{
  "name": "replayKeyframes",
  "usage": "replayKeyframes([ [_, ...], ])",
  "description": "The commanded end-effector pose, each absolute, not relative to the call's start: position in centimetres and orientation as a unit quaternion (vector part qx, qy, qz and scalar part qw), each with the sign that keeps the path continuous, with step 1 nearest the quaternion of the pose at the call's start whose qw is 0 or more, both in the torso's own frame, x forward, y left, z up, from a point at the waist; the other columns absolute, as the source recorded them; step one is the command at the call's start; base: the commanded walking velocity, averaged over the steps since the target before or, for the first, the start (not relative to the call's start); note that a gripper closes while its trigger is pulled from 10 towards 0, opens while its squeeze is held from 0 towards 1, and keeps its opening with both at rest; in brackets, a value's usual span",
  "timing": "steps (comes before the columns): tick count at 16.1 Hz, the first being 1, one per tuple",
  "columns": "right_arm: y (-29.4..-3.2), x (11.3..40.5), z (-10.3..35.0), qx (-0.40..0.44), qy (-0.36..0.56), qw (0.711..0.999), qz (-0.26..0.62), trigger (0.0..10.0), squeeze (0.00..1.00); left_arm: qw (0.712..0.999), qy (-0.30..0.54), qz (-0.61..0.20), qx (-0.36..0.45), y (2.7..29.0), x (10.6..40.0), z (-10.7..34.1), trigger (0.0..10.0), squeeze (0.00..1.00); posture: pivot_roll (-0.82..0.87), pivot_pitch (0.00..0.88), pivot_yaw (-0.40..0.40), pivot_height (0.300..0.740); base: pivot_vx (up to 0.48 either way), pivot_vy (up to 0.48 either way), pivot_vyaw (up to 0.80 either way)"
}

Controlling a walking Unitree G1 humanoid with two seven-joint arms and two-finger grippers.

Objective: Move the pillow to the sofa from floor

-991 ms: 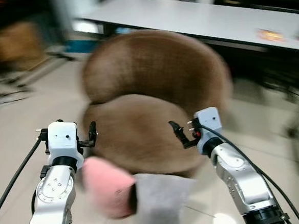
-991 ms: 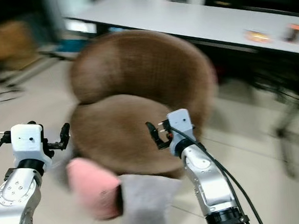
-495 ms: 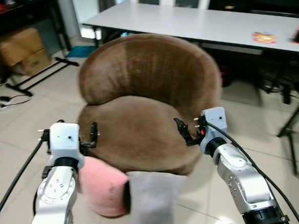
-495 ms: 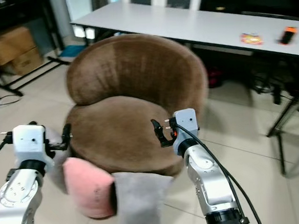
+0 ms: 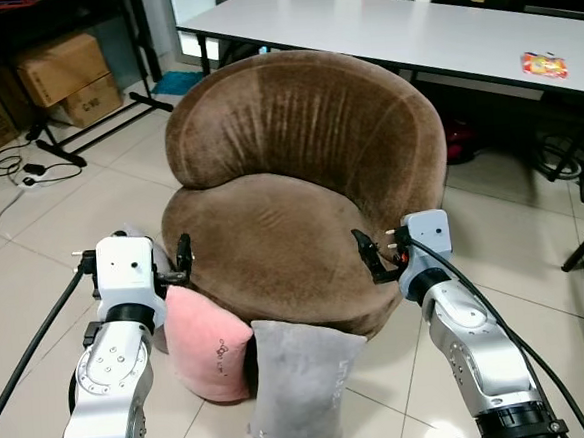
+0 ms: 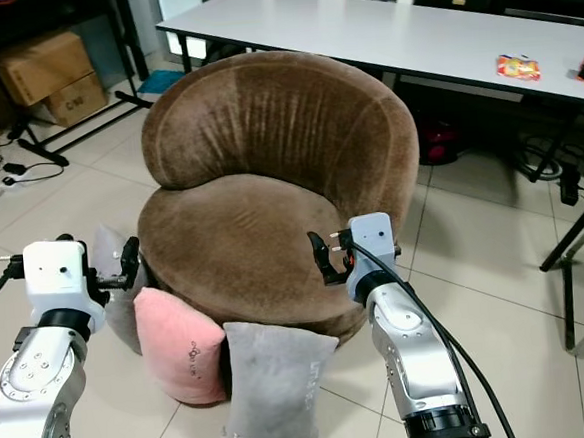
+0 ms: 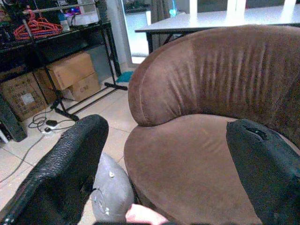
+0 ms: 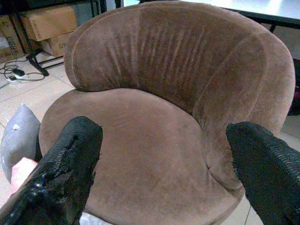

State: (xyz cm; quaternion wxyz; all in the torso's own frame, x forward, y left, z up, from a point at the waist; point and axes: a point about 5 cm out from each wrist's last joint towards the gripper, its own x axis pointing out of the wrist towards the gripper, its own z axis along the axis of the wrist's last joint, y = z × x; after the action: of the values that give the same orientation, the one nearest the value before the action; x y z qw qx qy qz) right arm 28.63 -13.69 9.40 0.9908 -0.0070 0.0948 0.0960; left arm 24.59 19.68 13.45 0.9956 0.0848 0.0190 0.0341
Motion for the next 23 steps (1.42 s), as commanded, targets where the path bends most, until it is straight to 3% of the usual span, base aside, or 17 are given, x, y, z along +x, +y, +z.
replayKeyframes([
  [1, -13.85, 29.04, 9.94, -0.006, 0.083, 0.992, 0.093, 10.0, 0.00, 0.996, 0.013, 0.028, 0.084, 19.62, 24.77, 13.69, 10.0, 0.00, -0.06, 0.000, -0.023, 0.740, 0.000, 0.000, 0.00],
  [5, -13.84, 29.12, 10.24, -0.008, 0.072, 0.993, 0.089, 10.0, 0.00, 0.996, 0.014, 0.026, 0.084, 19.52, 24.87, 13.71, 10.0, 0.00, -0.06, 0.000, -0.019, 0.740, 0.255, 0.000, 0.60],
  [15, -14.36, 29.46, 10.17, 0.010, 0.080, 0.995, 0.062, 10.0, 0.00, 0.996, 0.014, 0.026, 0.083, 19.50, 25.06, 13.71, 10.0, 0.00, -0.06, 0.000, -0.021, 0.740, 0.260, 0.000, 0.00],
  [20, -14.03, 29.49, 10.44, -0.024, 0.068, 0.994, 0.079, 10.0, 0.00, 0.996, 0.014, 0.026, 0.084, 19.37, 25.09, 13.63, 10.0, 0.00, -0.06, 0.000, -0.025, 0.740, 0.000, 0.000, 0.00],
  [23, -14.00, 29.47, 10.44, -0.016, 0.070, 0.994, 0.079, 10.0, 0.00, 0.996, 0.016, 0.030, 0.085, 19.36, 25.11, 13.57, 10.0, 0.00, -0.06, 0.000, -0.026, 0.740, 0.000, 0.000, 0.80],
])
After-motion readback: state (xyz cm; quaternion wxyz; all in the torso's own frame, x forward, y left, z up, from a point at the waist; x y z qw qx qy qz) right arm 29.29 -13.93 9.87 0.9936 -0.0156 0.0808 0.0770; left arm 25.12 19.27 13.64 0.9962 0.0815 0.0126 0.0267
